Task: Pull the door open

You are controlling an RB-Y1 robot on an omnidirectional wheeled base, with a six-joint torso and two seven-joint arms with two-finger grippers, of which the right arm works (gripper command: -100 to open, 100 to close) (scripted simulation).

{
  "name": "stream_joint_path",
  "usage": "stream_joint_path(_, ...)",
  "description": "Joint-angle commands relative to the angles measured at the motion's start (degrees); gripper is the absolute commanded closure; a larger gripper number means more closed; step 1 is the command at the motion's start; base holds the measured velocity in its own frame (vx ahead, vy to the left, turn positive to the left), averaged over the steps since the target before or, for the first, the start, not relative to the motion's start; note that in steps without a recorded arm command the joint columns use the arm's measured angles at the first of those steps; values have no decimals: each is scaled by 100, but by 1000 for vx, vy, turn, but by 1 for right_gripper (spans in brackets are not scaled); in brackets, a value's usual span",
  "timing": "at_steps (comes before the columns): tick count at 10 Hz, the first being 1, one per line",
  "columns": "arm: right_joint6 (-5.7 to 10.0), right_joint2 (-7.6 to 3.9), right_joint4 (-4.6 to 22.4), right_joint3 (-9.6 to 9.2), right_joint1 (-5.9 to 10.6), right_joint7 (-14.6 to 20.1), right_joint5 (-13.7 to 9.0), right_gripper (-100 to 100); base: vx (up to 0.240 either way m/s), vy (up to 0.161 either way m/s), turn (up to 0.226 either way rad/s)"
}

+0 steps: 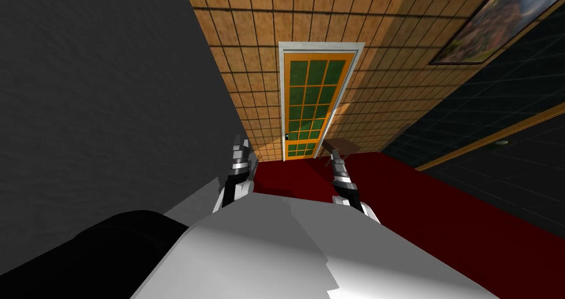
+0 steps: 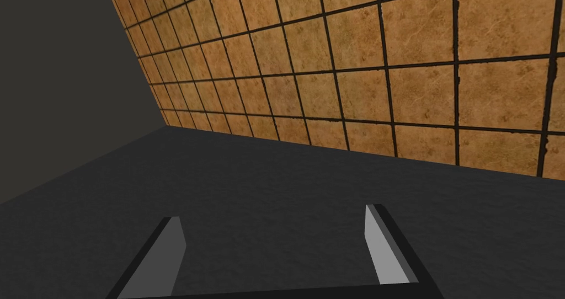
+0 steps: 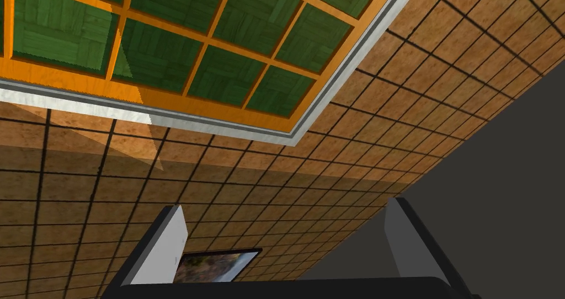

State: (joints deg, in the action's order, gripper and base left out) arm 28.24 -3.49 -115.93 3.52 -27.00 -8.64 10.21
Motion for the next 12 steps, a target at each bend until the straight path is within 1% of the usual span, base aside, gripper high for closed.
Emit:
stream_joint_path(1,92,-14,165,40,35,-135,88,-100,113,66,13)
stream_joint_path(2,184,-35,336,89,67,-272,182,-100,118,66,21)
stream_joint_path(3,230,-46,422,113,84,-341,230,-100,152,78,14)
stream_joint_path(4,329,-64,606,165,119,-488,331,-100,158,70,19)
stream_joint_path(6,432,-81,795,219,154,-640,436,-100,140,86,14)
stream_joint_path(7,534,-98,985,273,190,-791,541,-100,138,92,24)
stream_joint_path(10,694,-117,1282,357,246,-1029,705,-100,127,66,12)
stream_joint_path(11,802,-128,1483,414,284,-1190,816,-100,106,78,21)
stream_joint_path(12,856,-134,1584,443,304,-1271,871,-100,153,77,11)
